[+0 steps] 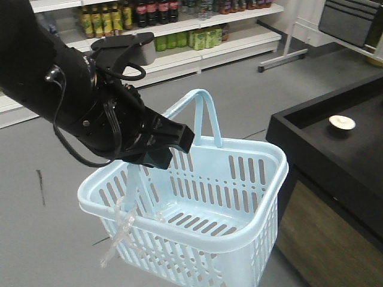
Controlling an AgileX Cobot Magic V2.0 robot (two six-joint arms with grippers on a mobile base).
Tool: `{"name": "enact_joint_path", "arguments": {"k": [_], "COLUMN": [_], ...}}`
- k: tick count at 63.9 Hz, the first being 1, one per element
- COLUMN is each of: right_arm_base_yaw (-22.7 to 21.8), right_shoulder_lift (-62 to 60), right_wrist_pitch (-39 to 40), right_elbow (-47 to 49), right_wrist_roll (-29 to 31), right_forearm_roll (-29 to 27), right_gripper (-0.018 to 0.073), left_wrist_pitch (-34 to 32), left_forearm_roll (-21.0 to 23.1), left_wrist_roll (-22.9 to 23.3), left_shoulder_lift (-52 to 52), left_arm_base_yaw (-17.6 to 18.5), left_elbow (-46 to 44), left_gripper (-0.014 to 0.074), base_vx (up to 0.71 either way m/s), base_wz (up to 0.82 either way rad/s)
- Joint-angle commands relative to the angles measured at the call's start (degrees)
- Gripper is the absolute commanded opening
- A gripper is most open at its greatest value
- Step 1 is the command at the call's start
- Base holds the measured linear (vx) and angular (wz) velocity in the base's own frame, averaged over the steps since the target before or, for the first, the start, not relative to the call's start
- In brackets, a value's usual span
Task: Pick three apples into basket with both arms
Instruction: 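Drive the base with the held basket toward another fruit table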
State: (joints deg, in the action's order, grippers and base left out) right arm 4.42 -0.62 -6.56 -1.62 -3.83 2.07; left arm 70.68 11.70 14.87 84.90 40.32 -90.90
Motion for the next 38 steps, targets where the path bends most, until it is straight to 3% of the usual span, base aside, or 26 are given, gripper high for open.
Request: {"name": "enact_joint_path", "arguments": {"k": [1,38], "right_arm_base_yaw": [-0.41,-0.41], "right_shoulder_lift": [-0.58,-0.58], "right_wrist_pitch": [3.84,3.84], "right_elbow": [-0.86,-0.86], "right_wrist_roll": [0.07,0.07], "right_forearm_roll": [0.42,0.42], "right_gripper": [-0.0004,-0.0004], "left_wrist_pitch": [-3.18,-3.18], "left_forearm_roll": [1.28,1.27], "left_wrist_roll": [0.42,0.42], "left_shoulder_lift": [-2.50,-2.50], "left_arm_base_yaw": [0.34,0.34], "left_elbow": [-1.58,-1.58], "left_gripper": [-0.0008,-0.0008], "base_vx": [0.15,0.14], "base_wz": [-0.57,-0.54]}}
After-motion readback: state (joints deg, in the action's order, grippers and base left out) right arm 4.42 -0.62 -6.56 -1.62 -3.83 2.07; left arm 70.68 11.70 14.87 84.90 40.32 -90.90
